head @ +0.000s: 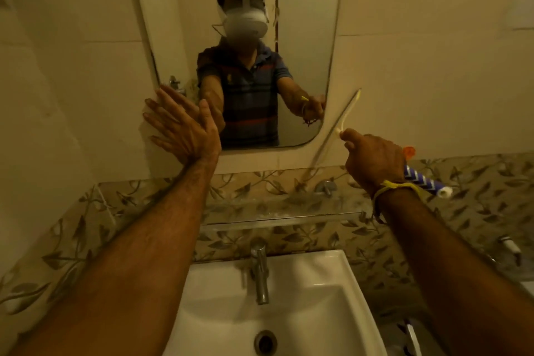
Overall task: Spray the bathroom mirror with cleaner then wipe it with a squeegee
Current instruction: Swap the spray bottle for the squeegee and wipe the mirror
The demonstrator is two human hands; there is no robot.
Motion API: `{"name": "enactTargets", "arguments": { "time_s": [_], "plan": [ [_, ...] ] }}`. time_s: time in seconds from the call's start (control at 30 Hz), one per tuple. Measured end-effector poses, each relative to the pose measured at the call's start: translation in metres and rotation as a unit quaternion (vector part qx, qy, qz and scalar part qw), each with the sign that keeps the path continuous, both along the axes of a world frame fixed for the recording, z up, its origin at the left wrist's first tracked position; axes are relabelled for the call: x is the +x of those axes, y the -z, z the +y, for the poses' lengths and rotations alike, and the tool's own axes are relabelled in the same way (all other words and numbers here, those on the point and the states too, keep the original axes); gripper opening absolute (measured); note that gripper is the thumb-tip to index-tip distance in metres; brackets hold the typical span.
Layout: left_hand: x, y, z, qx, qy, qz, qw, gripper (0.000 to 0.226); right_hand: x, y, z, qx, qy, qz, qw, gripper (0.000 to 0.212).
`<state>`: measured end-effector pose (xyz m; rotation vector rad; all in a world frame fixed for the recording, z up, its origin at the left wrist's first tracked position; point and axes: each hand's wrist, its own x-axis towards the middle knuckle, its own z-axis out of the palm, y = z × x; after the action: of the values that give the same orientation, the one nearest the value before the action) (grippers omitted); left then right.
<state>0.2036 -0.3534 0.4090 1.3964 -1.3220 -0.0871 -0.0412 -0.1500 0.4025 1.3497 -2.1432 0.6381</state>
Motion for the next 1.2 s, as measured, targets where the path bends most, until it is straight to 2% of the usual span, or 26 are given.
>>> {"name": "enactTargets", "arguments": {
  "time_s": [0.1,0.27,0.43,0.6,0.73,0.83,0.9,1.0,1.13,1.2],
  "plan": [
    [-0.007,-0.006,0.006,-0.035,-0.004,-0.051,0.998,0.088,0.002,0.0,0.011,-0.067,-0.016,-0.065,0.995,0.031],
    [0.0,-0.031,0.007,-0.104,0.012,-0.112,0.988,0.079,0.043,-0.022,-0.002,-0.17,-0.179,-0.143,0.958,0.041],
    [0.038,-0.083,-0.003,-0.157,0.037,-0.12,0.98,0.07,0.096,-0.079,-0.042,-0.23,-0.301,-0.101,0.92,0.041],
    [0.071,-0.144,-0.01,-0.187,0.121,-0.05,0.974,0.066,0.149,-0.166,-0.1,-0.276,-0.357,-0.052,0.891,0.033],
    [0.088,-0.189,-0.02,-0.157,0.199,0.003,0.967,0.066,0.181,-0.25,-0.139,-0.336,-0.338,0.005,0.879,0.03],
    [0.087,-0.203,-0.028,-0.136,0.188,0.011,0.973,0.067,0.192,-0.287,-0.157,-0.369,-0.299,0.008,0.88,0.03],
    [0.084,-0.198,-0.034,-0.141,0.166,0.006,0.976,0.069,0.194,-0.285,-0.165,-0.383,-0.283,0.017,0.879,0.032],
    [0.085,-0.187,-0.042,-0.177,0.137,0.001,0.975,0.075,0.19,-0.246,-0.165,-0.399,-0.285,0.037,0.871,0.037],
    [0.079,-0.169,-0.051,-0.197,0.182,-0.006,0.963,0.081,0.168,-0.15,-0.153,-0.359,-0.274,0.045,0.891,0.037],
    [0.073,-0.152,-0.052,-0.193,0.161,-0.044,0.967,0.083,0.155,-0.096,-0.142,-0.321,-0.257,0.028,0.911,0.038]
  ]
}}
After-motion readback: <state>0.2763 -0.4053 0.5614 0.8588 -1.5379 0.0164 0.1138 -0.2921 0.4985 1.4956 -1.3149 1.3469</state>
